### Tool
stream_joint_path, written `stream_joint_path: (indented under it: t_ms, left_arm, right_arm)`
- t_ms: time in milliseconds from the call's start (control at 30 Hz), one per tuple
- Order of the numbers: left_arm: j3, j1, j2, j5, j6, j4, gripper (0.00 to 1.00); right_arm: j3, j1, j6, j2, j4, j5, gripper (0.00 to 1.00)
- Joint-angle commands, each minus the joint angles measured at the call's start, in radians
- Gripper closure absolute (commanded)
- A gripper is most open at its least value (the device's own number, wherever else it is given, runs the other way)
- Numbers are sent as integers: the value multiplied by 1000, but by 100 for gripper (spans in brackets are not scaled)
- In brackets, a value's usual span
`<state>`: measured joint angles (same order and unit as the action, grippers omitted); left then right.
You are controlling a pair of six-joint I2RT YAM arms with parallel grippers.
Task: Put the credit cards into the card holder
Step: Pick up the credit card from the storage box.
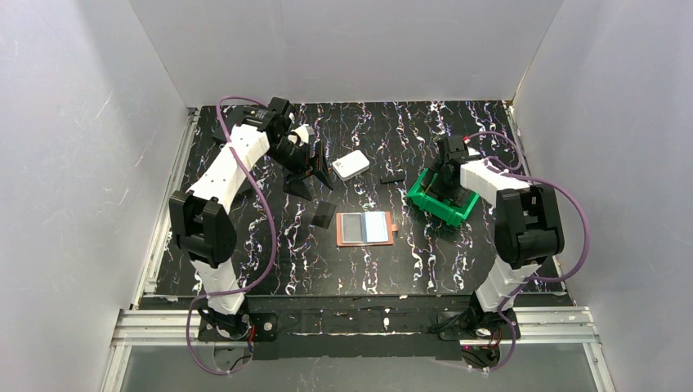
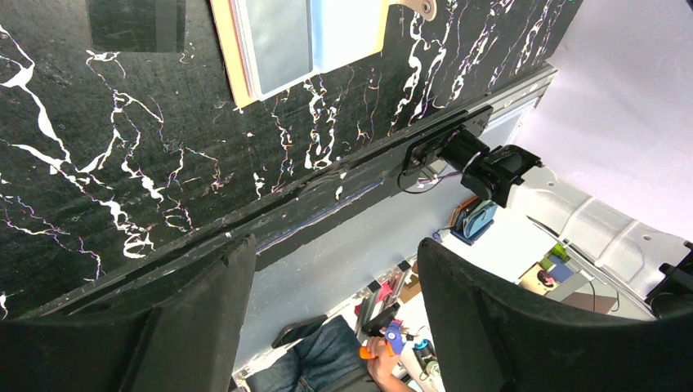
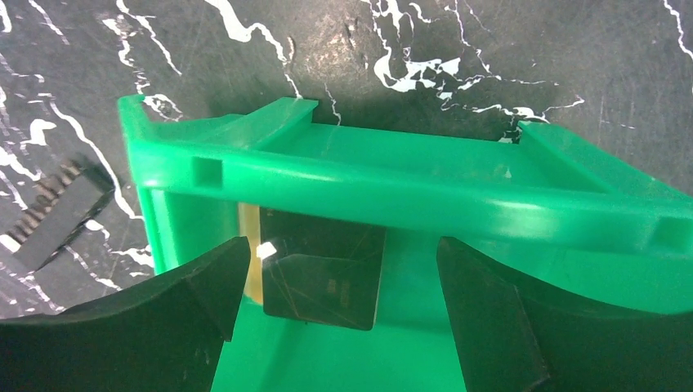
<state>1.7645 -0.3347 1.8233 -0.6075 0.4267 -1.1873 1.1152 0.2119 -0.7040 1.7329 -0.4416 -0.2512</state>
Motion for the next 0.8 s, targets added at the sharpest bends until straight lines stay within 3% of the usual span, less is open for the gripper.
stream_joint_path:
  t_ms: [0,267,433,767]
  left_arm:
    - [29,7,-28,-13,-11,-33,29]
    - [27,9,-32,-13,-13,-29,29]
    - [25,11,-30,-20,-10,-25,28]
    - [21,11,-28,-27,-8,-20,28]
  right_arm:
    - [9,10,-14,43,28,-53,8]
    - [46,26,-5,96,18,-90,12]
    - [15,26,1,46,44,-94,35]
    - [19,24,18,-24,39,-99,55]
